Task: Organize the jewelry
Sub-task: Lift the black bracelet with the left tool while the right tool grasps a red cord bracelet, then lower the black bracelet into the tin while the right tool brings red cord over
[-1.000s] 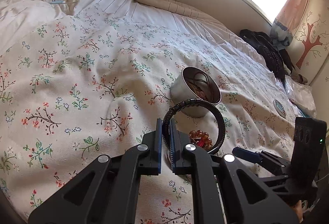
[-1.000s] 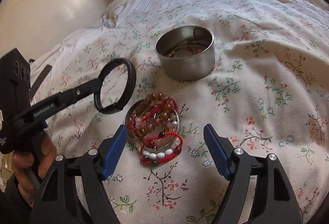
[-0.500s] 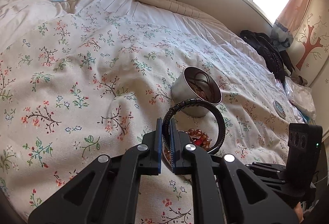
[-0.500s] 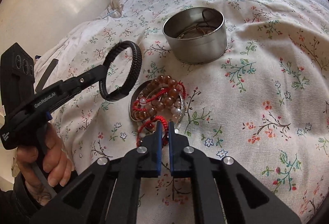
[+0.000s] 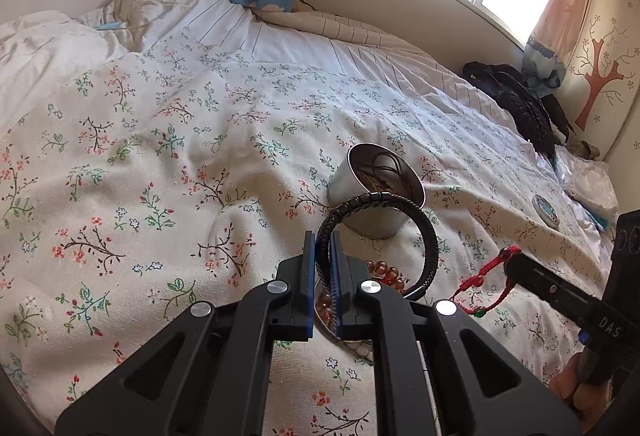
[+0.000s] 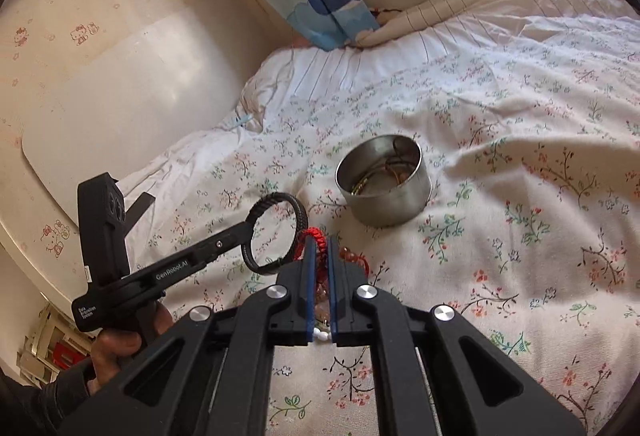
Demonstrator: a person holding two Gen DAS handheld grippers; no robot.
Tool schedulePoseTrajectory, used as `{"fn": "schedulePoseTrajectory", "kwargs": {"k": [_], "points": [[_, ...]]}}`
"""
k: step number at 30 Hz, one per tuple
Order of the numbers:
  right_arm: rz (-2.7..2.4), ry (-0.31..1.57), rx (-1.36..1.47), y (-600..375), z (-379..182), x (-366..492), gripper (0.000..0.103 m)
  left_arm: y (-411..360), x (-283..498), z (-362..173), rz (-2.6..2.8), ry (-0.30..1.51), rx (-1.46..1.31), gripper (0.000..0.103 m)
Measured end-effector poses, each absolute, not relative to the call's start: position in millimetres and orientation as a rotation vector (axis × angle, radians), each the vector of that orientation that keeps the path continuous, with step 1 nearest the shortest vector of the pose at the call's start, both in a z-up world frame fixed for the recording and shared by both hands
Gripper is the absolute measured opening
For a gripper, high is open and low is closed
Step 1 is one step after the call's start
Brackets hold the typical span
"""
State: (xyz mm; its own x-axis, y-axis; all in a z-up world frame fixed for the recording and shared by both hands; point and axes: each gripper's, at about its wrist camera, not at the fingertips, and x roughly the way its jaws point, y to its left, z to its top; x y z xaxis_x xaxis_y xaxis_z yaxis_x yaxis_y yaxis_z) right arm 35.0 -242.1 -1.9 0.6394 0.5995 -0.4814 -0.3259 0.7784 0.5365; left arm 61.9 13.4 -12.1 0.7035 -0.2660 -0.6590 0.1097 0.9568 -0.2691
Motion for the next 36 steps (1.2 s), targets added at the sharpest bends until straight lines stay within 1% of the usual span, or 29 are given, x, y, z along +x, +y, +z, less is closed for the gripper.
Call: {"fn": "schedulePoseTrajectory", "kwargs": {"k": [13,36], "points": [[0.473,0.566,0.457,-261.6,14.6,33.2,0.006,-3.9,53.7,-0.9,-0.204,0.702,-0.119,0.006],[0.452,0.507,0.489,-263.7,20.4,50.3,0.006,-8.0,70.3,-0.6,-0.209,0.689,-0.137,0.006]]}}
